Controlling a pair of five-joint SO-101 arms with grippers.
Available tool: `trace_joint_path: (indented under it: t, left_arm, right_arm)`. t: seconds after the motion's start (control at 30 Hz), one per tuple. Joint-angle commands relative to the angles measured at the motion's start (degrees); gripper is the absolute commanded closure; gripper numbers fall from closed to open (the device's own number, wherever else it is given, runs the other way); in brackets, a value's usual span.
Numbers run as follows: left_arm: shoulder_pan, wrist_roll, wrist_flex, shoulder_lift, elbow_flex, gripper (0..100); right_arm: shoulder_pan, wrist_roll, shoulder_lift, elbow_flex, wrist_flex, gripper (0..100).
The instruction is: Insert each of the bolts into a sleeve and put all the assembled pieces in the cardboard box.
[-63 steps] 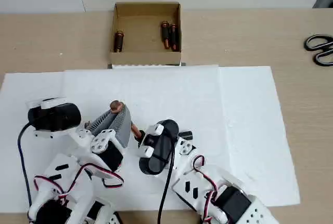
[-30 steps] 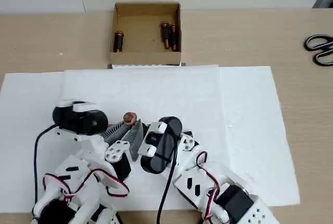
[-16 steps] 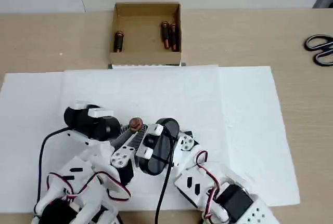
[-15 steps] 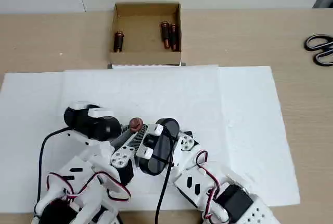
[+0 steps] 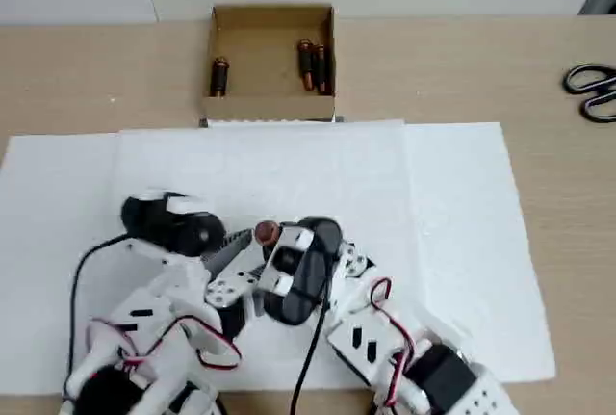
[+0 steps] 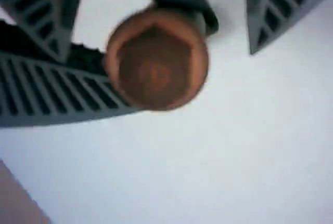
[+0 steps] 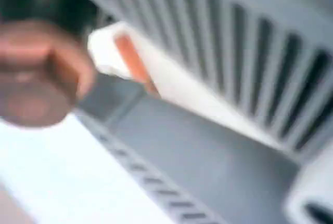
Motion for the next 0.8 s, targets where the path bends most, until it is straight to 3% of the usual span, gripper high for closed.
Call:
trace_joint_path:
  t: [0.0,0.23,0.53,0.77]
  left_arm:
    - [0.35,-0.26,1.14,0.35,-2.24,78]
    - [0.18,-0.26,1.23,0.44,-6.64,78]
    - [-10.37,-1.76,0.97,0.18,-9.1,78]
    - [-16.53,-1.76,0.79,0.09,-8.75,100]
  right_arm:
    - [1.54,0.0,-0.75,-5.8,-1.98,99.6]
    - [1.71,0.0,-1.01,-4.04,-1.89,99.6]
    - [3.47,-0.09,-1.1,-0.97,-2.07,99.6]
    - [6.37,-0.09,-1.1,-0.09,-2.15,99.6]
